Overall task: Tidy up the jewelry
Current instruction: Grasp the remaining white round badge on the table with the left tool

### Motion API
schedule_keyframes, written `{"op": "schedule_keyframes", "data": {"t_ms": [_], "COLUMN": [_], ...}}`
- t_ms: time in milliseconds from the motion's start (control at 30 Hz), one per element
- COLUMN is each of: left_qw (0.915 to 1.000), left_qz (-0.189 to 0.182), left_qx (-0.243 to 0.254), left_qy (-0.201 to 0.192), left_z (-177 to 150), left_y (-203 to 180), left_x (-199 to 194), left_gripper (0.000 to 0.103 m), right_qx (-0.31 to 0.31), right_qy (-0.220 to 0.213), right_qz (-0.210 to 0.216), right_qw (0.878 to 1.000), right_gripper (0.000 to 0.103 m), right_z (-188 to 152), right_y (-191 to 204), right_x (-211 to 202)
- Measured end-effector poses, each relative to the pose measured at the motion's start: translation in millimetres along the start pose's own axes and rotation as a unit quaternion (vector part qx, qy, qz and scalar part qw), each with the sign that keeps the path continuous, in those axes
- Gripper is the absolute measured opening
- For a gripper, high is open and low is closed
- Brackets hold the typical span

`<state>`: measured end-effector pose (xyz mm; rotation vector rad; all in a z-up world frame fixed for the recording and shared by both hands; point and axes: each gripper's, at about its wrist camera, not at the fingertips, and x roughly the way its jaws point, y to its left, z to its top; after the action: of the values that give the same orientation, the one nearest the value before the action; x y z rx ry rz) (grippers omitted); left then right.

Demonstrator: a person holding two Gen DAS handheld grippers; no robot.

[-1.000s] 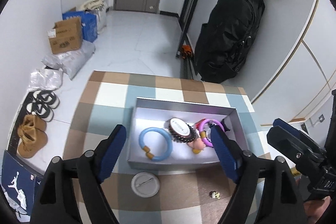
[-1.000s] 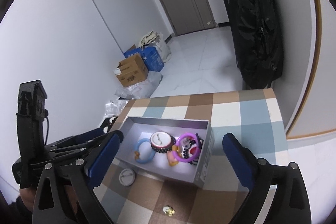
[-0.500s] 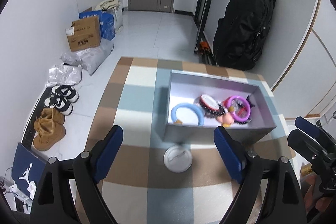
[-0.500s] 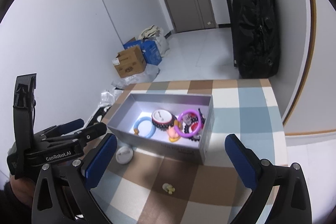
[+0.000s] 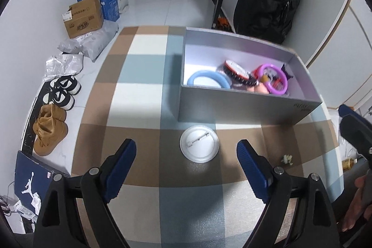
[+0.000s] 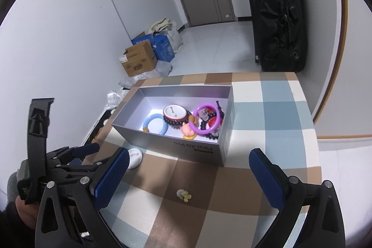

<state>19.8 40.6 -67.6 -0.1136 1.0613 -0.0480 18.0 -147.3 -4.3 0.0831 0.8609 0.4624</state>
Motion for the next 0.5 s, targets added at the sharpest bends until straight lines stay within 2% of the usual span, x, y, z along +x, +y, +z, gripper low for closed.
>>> {"op": "schedule_keyframes", "data": {"t_ms": [200,367,400,500], "left_qw": [0.9996,0.9996,0.9996,0.9996], "left_qz": [0.006,0.017,0.016,0.001], "left_qx": [0.002,0.014,0.012,0.01], "left_qy": [0.029,0.02,0.018,0.026], "left_z": [-2,-1,-1,-1], "left_y": [-5,-10,-11,-13], "left_x": [14,12,12,14], "left_gripper": [0.085,0.085,0.083,0.065], "right_qx": [0.009,0.016,0.016,0.017], "right_qy": [0.009,0.012,0.012,0.014], "right_qz": [0.003,0.006,0.007,0.008], "right_qw": [1.0,1.0,1.0,1.0], "right_gripper": [0.103,0.103,0.103,0.103], "right_z": [-1,-2,-2,-2], "right_y": [-4,-7,-8,-10], "right_x": [1,1,1,1]}}
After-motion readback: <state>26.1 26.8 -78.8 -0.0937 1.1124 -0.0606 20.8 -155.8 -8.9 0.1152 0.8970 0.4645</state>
